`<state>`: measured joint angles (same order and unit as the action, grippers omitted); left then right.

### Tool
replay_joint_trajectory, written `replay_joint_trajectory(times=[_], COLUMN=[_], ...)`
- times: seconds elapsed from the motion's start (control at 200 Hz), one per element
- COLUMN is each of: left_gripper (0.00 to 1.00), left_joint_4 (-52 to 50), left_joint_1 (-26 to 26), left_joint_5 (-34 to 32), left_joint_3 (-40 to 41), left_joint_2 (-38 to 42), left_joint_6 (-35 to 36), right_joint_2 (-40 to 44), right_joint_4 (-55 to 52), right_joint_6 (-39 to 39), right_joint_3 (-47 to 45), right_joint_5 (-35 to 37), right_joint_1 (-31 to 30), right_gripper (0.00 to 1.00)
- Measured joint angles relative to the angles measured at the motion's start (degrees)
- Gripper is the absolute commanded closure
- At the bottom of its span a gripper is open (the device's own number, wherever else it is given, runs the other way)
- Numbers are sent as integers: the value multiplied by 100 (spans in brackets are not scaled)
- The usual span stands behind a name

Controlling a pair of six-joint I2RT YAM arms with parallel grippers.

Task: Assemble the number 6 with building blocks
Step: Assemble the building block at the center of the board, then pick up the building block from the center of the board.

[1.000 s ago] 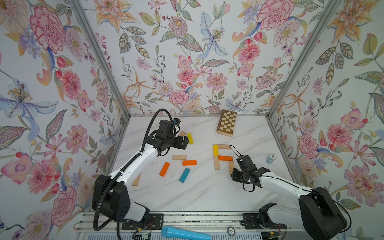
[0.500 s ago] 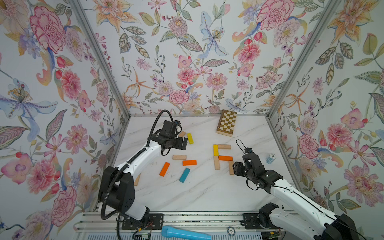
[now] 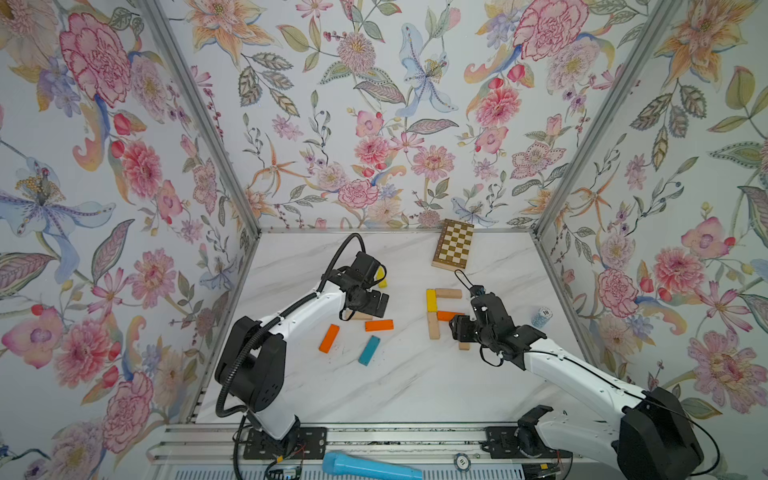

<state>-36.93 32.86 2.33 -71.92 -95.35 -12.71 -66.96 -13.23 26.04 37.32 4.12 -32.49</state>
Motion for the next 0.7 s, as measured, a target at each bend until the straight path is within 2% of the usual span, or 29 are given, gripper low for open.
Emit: replay_joint_trajectory(times=[0.095,0.17,0.27,0.345,0.405,0.525,0.701], left_gripper=[1,1,1,1,1,1,1], left_joint_4=[-166,-254,-341,-433,-503,-610,-654], left_joint_1=[42,-190,-791,-1250,-1421,-1779,-2778], left_joint_5=[-2,79,195,157,127,66,22], left_joint_3=[192,387,619,625,627,745,1226], left_joint_2=[98,356,890,1222,1373,1746,2575], left_joint_6=[-138,-289,-481,-603,-671,-837,-1287], right_joint_2=[-245,-638,-1342,-2188,-2704,-3694,-4599], right_joint_4=[155,247,238,197,92,-219,-907], right_joint_6=[-142,-284,-420,-439,-417,-149,313], right_joint_3=[136,452,1097,1937,2505,3593,4616], right_joint_5=[-168,-278,-378,-326,-227,-105,2], right_joint_1=[-234,-407,-612,-855,-1060,-1399,-1574], right_gripper=[30,29,28,25,24,23,16])
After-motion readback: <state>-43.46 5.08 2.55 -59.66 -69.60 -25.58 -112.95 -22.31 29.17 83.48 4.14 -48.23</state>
